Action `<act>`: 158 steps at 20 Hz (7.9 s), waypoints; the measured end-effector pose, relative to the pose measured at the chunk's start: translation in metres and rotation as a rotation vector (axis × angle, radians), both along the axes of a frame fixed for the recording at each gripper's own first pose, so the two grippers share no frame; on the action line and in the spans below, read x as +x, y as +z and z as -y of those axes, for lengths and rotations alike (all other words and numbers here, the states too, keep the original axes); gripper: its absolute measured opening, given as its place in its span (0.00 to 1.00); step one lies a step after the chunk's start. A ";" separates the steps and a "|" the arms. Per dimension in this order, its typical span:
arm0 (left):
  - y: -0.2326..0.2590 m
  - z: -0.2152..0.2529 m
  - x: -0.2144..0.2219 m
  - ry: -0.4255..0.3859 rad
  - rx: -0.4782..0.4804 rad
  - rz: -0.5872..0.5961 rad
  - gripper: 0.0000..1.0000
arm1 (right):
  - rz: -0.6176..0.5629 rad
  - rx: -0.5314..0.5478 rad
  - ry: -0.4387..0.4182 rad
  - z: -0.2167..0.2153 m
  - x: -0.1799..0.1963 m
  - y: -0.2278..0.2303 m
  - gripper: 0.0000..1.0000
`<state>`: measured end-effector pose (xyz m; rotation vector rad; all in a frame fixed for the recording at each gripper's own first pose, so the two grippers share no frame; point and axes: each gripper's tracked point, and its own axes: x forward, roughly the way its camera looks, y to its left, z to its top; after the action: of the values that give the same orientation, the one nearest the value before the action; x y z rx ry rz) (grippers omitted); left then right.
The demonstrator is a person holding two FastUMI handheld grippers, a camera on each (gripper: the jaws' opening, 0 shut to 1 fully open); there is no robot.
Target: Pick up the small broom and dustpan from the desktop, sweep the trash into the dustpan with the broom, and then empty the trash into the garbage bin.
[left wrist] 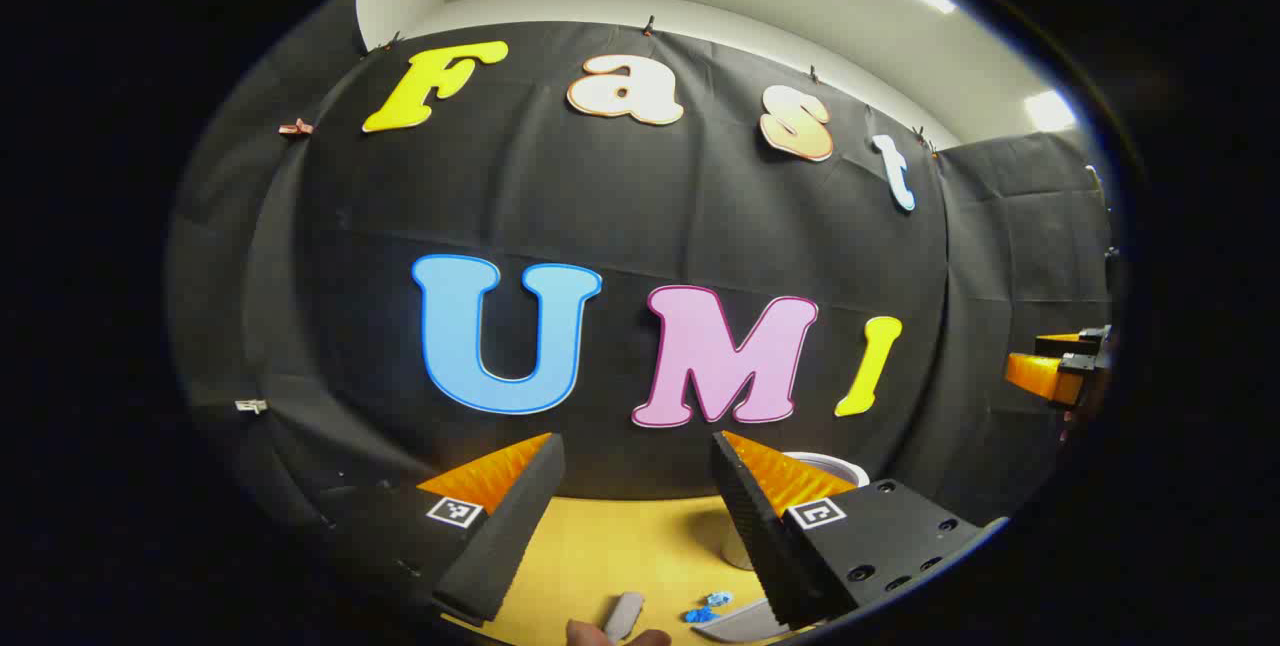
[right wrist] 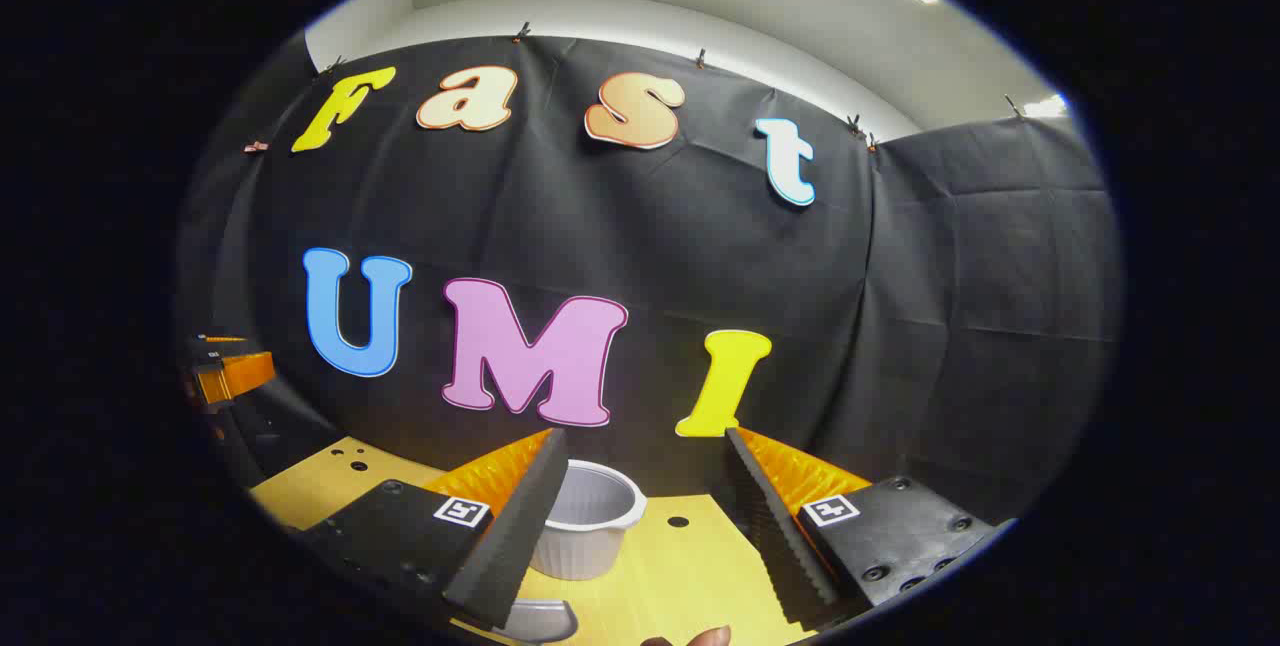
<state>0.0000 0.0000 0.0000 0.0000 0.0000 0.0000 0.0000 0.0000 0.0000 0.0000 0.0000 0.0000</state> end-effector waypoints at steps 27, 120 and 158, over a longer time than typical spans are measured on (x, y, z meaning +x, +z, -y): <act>-0.016 -0.004 -0.028 0.092 0.115 -0.005 0.95 | -0.206 -0.019 0.235 -0.038 -0.018 -0.070 0.98; -0.454 -0.019 -0.031 -0.133 0.041 -1.482 0.90 | -1.520 -0.147 0.508 -0.158 -0.126 -0.537 0.34; -0.501 0.039 -0.011 -0.698 0.450 -1.523 0.22 | -1.503 -0.273 0.655 -0.152 -0.135 -0.536 0.34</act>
<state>-0.0111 -0.0394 -0.5014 0.4502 1.5231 -0.6977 -0.1349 0.1524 -0.5361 -0.2733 1.5029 0.6549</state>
